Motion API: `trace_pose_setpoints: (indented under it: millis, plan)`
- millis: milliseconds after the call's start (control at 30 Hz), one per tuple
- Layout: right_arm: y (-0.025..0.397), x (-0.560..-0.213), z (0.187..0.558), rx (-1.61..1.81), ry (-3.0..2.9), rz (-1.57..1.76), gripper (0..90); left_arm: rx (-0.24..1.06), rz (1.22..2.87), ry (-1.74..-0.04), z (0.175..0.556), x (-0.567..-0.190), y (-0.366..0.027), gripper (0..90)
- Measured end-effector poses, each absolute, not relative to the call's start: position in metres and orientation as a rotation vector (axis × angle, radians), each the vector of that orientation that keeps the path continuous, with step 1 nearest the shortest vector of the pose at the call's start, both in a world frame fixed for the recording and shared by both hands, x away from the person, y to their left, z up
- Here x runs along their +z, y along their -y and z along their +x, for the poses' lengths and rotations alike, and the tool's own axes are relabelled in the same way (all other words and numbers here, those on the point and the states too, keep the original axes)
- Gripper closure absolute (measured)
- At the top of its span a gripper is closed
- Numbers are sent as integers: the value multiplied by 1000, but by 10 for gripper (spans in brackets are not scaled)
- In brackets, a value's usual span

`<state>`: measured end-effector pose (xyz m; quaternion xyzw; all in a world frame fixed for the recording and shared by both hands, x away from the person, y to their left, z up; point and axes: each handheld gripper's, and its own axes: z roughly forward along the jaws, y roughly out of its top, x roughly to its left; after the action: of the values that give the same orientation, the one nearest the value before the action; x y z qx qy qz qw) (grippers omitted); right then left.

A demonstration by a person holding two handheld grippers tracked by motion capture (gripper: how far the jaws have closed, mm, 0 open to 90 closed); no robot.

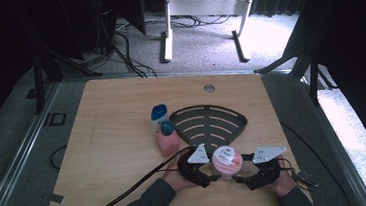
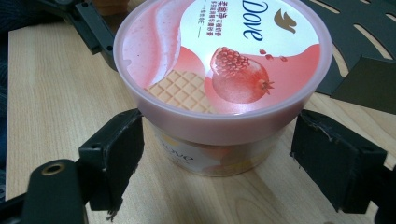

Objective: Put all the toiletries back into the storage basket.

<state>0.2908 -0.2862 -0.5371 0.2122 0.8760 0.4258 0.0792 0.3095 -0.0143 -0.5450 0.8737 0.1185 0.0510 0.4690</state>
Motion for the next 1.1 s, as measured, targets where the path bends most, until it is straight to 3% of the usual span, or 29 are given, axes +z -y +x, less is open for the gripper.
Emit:
trace_pose_setpoints:
  millis: [367, 1100]
  plan:
    - [282, -536, 289, 1259, -2631, 617, 144, 165, 2165, -285, 306, -546, 21, 157]
    - [281, -534, 287, 1250, -2623, 613, 126, 141, 2171, -314, 304, -542, 24, 157]
